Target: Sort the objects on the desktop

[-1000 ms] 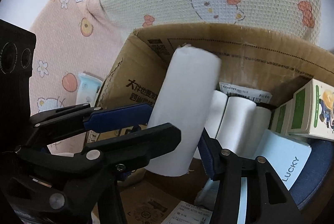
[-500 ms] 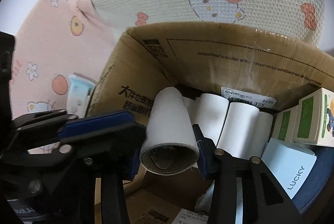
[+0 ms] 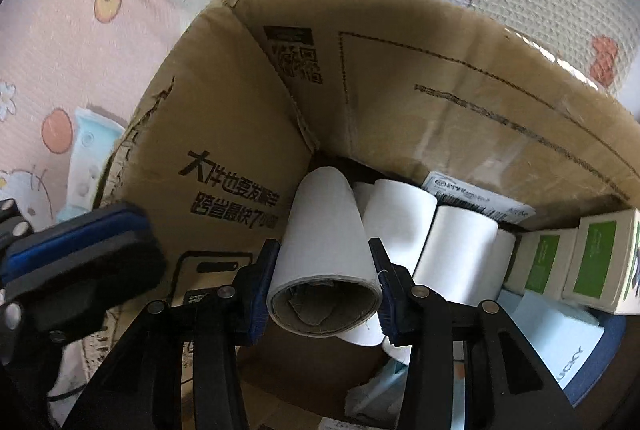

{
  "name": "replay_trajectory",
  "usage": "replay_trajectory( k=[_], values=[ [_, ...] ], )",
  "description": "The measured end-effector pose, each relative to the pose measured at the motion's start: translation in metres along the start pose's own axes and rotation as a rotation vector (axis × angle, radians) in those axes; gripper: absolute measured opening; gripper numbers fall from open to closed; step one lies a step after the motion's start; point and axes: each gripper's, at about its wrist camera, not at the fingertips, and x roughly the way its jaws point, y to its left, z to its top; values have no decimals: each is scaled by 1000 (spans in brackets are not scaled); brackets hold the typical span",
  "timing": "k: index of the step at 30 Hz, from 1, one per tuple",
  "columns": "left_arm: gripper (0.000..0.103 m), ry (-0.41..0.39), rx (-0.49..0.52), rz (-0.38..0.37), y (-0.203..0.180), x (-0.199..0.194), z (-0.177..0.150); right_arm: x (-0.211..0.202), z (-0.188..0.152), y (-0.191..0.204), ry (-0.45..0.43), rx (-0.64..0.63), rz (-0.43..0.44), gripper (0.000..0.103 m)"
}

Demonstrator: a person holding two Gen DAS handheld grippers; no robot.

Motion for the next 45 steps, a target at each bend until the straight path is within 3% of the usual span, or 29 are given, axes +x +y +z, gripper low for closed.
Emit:
replay_trajectory(
  k=[4,8,14,19,31,36,39,45],
  values=[
    [6,17,38,-9,-3,-6,-6,2,1,-2,39,-16,2,42],
    [10,29,116,49,-16,-7,-13,4,-1,-12,86,32,71,46],
    [20,16,221,153,-36,-12,-15,3,-6,-24,118,36,108,46],
    [30,40,236,155,-41,-11,-15,-2,-11,-39,119,52,114,47],
    [30,85,286,169,-59,-3,-17,-29,-39,-74,88,117,170,52],
    [30,157,331,171,-65,7,-23,-52,-53,-91,75,142,218,52],
    [30,185,371,173,-72,13,-28,-60,-58,-93,84,141,204,52],
    [30,323,351,88,-79,30,-32,-53,-65,-75,101,131,163,52]
  ],
)
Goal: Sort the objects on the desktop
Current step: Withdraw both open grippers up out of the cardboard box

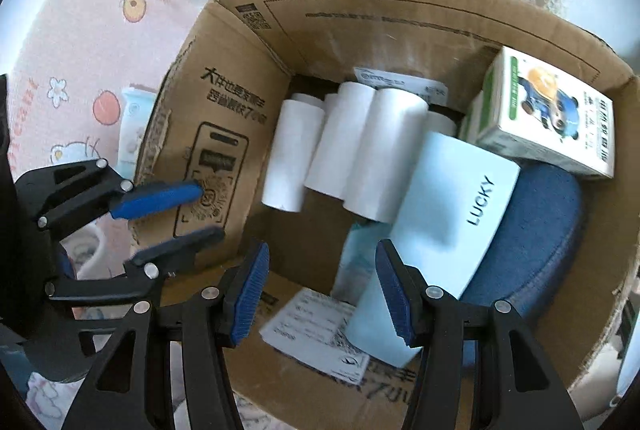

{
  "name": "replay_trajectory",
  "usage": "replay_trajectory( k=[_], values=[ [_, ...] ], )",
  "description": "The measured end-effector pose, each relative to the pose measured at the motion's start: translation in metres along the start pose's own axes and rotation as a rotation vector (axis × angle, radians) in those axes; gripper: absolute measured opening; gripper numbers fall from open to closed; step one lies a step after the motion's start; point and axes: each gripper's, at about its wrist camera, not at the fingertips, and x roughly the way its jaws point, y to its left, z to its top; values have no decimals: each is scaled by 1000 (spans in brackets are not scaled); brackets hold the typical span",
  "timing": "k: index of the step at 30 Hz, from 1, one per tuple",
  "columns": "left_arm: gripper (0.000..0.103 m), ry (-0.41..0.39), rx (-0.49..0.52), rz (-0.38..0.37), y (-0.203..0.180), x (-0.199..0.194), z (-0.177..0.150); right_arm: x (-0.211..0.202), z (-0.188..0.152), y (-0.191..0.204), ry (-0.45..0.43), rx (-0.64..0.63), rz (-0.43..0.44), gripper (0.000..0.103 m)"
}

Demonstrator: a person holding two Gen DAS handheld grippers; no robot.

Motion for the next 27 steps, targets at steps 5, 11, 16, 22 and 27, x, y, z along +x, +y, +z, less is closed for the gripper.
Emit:
replay_trajectory(
  k=[5,11,16,22,27],
  values=[
    [18,167,-47,-5,0,31,5,2,2,2,-20,35,-21,52],
    [16,331,-140,-37,5,71,15,-13,4,-1,-79,48,-38,52],
    [16,409,-206,20,8,97,23,-19,3,-6,-102,72,-28,52],
    [16,378,-241,106,12,106,23,-29,1,-14,-152,92,-103,52],
    [16,335,-259,143,13,108,22,-23,0,-17,-161,128,-101,52]
  ],
)
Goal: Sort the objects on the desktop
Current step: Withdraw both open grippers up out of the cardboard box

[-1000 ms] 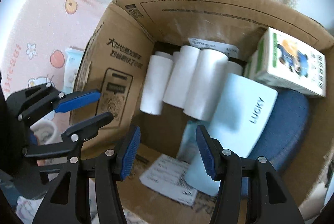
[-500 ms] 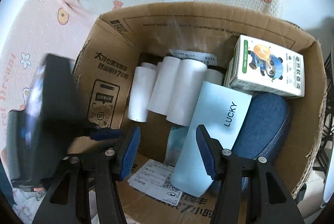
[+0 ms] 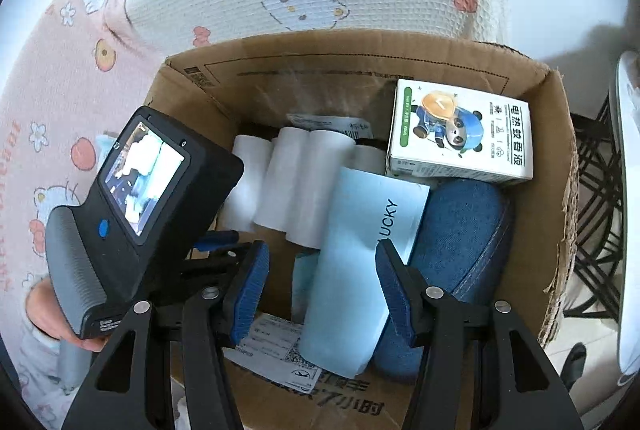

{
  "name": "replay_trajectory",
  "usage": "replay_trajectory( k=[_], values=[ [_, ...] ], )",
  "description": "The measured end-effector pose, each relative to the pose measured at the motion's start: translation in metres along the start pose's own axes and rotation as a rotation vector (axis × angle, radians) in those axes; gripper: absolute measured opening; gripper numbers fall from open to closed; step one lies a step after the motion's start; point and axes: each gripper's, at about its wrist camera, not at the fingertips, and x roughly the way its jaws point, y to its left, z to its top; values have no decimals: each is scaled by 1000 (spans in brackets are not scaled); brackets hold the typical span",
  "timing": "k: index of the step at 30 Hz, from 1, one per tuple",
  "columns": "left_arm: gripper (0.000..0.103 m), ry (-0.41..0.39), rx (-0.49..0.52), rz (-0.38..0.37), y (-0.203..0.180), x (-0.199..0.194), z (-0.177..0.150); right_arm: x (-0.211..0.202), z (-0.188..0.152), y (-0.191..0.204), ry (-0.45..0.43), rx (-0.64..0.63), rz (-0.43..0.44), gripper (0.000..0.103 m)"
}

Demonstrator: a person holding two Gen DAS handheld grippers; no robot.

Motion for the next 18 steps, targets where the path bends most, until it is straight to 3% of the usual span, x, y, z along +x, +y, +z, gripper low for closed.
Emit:
replay_trajectory(
  k=[3,8,15,17,18],
  values=[
    [16,-58,-16,54,0,-2,-1,2,-1,4,-8,-23,-24,52],
    [17,-108,19,62,-4,-10,-18,2,-2,18,-28,-80,-80,52],
    [19,-302,40,5,5,-52,-62,1,3,35,-42,-122,-107,52],
    [19,-372,45,12,8,-63,-74,1,4,39,-39,-129,-109,52],
    [25,-407,45,29,9,-67,-79,0,3,41,-38,-133,-109,52]
  ],
)
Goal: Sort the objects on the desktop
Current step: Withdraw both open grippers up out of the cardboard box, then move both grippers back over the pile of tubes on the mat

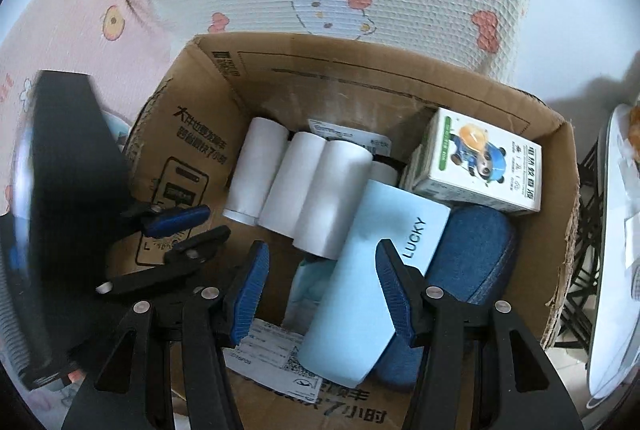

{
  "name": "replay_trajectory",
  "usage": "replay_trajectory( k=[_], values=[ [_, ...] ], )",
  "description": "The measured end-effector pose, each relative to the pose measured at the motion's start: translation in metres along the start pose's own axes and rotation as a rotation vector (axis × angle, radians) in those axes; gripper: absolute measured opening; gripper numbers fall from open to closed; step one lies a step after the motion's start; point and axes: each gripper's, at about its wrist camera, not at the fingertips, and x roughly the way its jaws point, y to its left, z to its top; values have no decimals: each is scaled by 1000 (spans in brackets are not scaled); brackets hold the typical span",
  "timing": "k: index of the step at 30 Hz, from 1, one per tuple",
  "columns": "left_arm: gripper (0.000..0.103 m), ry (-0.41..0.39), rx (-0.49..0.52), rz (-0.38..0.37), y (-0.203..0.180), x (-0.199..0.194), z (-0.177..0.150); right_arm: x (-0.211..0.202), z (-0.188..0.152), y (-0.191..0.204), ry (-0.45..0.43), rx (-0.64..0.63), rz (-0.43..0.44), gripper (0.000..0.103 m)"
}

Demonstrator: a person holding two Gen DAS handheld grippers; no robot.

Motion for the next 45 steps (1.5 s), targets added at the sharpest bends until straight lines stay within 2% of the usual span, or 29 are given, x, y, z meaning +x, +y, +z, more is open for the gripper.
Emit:
replay_trajectory(
  k=[1,2,3,4,6,10,13,16,17,19,20,23,26,28,30,33,38,42,45],
  values=[
    [33,-49,1,23,2,-7,-3,0,0,2,1,-4,-3,52],
    [35,-116,1,51,4,-16,-7,0,1,5,1,-11,-8,52],
    [35,-192,0,73,6,-27,-11,0,2,8,0,-18,-13,52],
    [35,-248,1,79,5,-28,3,-2,1,11,0,-23,-18,52],
    [36,-352,-15,55,23,-41,1,-2,1,18,1,-33,-24,53],
    [36,-475,-121,-80,45,-60,-11,1,-1,31,13,-56,-28,54],
    [36,-560,-203,-115,61,-62,-16,4,-2,43,20,-86,-37,59],
    [36,-672,-214,-78,70,-76,-39,2,-3,58,23,-123,-34,59],
    [36,-708,-226,-45,74,-77,-46,1,-3,63,24,-137,-35,59],
    [36,-737,-236,-16,83,-84,-58,-1,-3,74,21,-163,-47,59],
    [36,-760,-271,0,95,-83,-68,-3,-2,80,14,-177,-52,59],
    [36,-766,-408,17,128,-84,-90,-9,1,101,-28,-216,-62,59],
    [41,-763,-476,13,157,-85,-110,-15,4,123,-82,-250,-59,59],
    [55,-760,-542,-26,179,-85,-124,-17,6,139,-119,-280,-53,59],
    [55,-740,-587,-70,193,-80,-133,-17,9,158,-148,-319,-42,59],
    [55,-701,-653,-101,207,-67,-141,-11,16,182,-133,-365,-18,60],
    [55,-643,-647,-52,201,-40,-147,-7,30,208,-128,-367,10,60],
    [55,-605,-588,-70,191,-22,-151,-8,36,220,-208,-312,7,60],
    [55,-575,-582,-70,195,-13,-160,-1,37,231,-275,-263,16,60]
  ],
)
